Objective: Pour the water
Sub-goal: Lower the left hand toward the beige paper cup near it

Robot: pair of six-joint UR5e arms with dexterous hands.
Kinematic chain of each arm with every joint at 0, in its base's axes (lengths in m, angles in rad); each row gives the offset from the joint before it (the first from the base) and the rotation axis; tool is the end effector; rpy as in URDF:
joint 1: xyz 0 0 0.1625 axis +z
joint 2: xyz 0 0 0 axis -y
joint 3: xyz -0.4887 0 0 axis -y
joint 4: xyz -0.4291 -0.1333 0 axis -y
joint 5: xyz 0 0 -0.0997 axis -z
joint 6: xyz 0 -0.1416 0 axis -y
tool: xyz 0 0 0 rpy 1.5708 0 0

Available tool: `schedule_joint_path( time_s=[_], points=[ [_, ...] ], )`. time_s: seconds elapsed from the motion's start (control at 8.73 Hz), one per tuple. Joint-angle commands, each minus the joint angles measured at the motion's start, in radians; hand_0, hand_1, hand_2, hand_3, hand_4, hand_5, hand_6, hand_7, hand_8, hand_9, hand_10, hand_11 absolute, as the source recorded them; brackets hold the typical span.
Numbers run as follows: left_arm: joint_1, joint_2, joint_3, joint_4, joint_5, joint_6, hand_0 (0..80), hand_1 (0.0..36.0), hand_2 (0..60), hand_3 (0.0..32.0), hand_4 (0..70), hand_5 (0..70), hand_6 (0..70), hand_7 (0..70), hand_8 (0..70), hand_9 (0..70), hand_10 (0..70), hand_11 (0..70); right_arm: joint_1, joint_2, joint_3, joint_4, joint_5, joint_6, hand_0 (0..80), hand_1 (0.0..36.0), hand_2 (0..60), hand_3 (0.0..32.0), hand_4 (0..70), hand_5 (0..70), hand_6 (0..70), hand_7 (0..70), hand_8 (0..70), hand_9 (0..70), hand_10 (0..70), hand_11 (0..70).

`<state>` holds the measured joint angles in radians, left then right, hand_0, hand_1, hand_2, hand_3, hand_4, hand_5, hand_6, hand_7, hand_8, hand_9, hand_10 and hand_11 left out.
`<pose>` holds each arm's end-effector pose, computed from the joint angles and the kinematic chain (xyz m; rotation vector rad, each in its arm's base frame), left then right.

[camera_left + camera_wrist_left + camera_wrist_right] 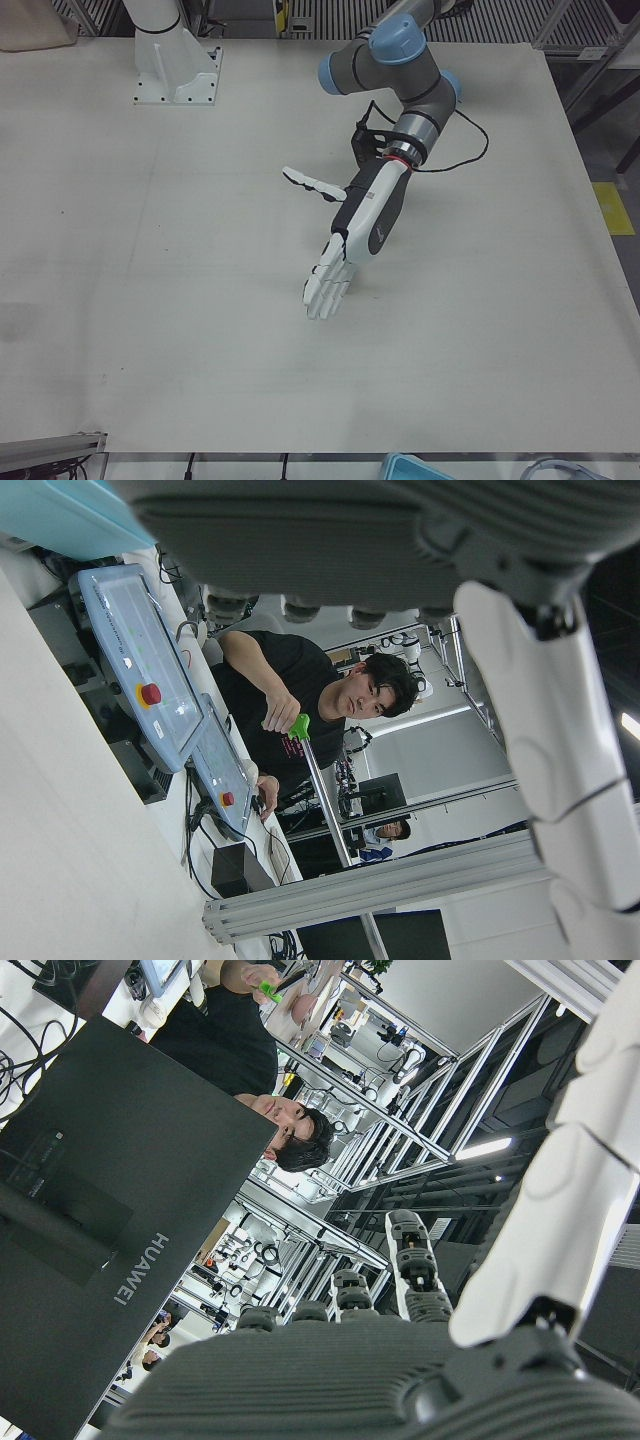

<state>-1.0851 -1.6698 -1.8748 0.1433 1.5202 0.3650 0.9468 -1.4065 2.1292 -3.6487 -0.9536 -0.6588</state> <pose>0.1584 -0.6009 0.5406 -0.0890 2.1752 -1.5474 -0.1384 -0.5607 0.4335 0.5783 -2.1018 1.7643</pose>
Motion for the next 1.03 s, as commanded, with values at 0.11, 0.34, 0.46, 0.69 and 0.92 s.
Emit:
schedule_joint_path(
  time_s=[0.11,0.34,0.46,0.69,0.92],
  points=[
    [0.002,0.006,0.008,-0.046,-0.009,0.064,49.1,14.0,0.0,24.6,0.0,0.0,0.0,0.0,0.0,0.0,1.0,3.2,0.018,-0.002,0.003,-0.001,-0.002,-0.011,46.9,11.3,2.2,0.0,7.8,5.0,6.8,7.6,0.5,0.1,0.2,1.6],
    [0.004,0.005,0.015,-0.062,-0.038,0.100,49.1,15.0,0.5,16.0,0.0,0.0,0.0,0.0,0.0,0.0,0.4,2.5,0.082,-0.038,0.009,0.004,-0.004,-0.010,46.7,10.6,0.0,0.0,3.2,1.0,1.6,1.0,0.0,0.0,0.0,0.1],
    [0.008,0.005,0.025,-0.062,-0.060,0.101,48.5,14.2,1.0,8.2,0.0,0.0,0.0,0.0,0.0,0.0,0.0,1.7,0.090,-0.063,0.008,0.012,-0.004,-0.012,46.2,10.3,0.0,0.0,0.7,0.0,0.0,0.0,0.0,0.0,0.0,0.0],
    [0.030,0.013,0.026,-0.044,-0.081,0.100,48.4,13.6,0.0,9.0,0.2,0.0,0.0,0.0,0.0,0.3,0.0,1.4,0.086,-0.145,0.005,0.027,-0.005,-0.012,45.3,9.7,0.0,0.0,0.0,0.0,0.0,0.0,0.0,0.0,0.0,0.0],
    [0.051,0.027,0.045,-0.047,-0.129,0.097,48.3,13.9,0.5,9.8,0.0,0.0,0.0,0.0,0.0,0.7,0.0,1.4,0.099,-0.218,0.002,0.090,-0.007,-0.008,43.3,8.5,0.0,0.0,0.0,0.0,0.0,0.0,0.0,0.0,0.0,0.0]
  ],
)
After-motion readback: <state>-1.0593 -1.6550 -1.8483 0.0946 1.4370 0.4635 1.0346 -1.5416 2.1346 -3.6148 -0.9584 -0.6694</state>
